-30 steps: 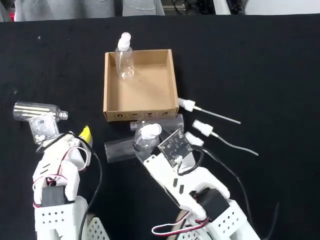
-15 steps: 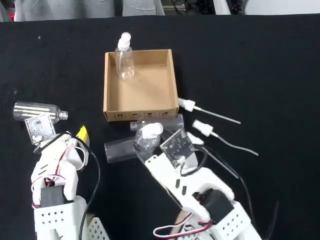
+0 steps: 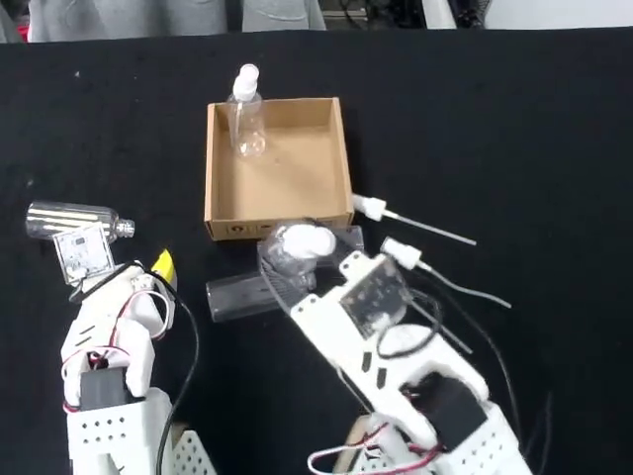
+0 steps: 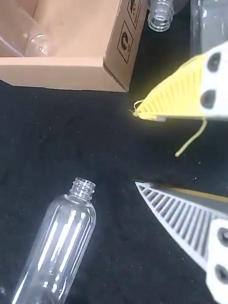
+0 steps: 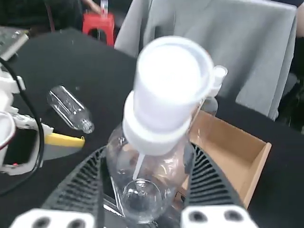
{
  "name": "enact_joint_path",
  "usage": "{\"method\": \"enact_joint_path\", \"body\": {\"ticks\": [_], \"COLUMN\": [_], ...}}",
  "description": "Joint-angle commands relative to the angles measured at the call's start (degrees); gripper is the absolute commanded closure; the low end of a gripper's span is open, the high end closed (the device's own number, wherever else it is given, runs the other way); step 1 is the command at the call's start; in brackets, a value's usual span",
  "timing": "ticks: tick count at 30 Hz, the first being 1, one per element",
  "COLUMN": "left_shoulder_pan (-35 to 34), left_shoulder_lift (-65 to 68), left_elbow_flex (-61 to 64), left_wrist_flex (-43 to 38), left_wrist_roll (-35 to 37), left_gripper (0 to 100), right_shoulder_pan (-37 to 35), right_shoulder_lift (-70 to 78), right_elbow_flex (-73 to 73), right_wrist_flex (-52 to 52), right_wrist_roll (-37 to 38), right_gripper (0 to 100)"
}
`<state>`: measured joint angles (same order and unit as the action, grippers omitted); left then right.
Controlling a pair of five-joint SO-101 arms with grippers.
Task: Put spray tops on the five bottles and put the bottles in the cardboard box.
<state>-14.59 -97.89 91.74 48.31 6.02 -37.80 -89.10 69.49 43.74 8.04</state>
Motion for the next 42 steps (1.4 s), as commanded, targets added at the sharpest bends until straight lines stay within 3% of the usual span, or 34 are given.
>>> {"method": "enact_joint_path", "body": {"ticks": [1, 23, 42], "left_shoulder_pan": [-0.66, -0.66, -0.66], "left_shoulder_lift": [-0.70, -0.70, -0.70], "left_elbow_flex": [-0.40, -0.40, -0.40], "left_wrist_flex": [-0.62, -0.62, -0.62], "left_wrist_roll": [-0.44, -0.70, -0.79], "left_gripper": [81, 81, 81], "right_shoulder_pan": [1.41, 8.62, 8.62], "right_shoulder_lift": [9.01, 54.29, 81.80], "right_elbow_flex": [-7.96, -23.78, -40.66], "right_wrist_flex": [-5.54, -29.71, -33.85], "right_wrist_roll": [0.70, 0.26, 0.26], "right_gripper": [91.7, 91.7, 91.3]}}
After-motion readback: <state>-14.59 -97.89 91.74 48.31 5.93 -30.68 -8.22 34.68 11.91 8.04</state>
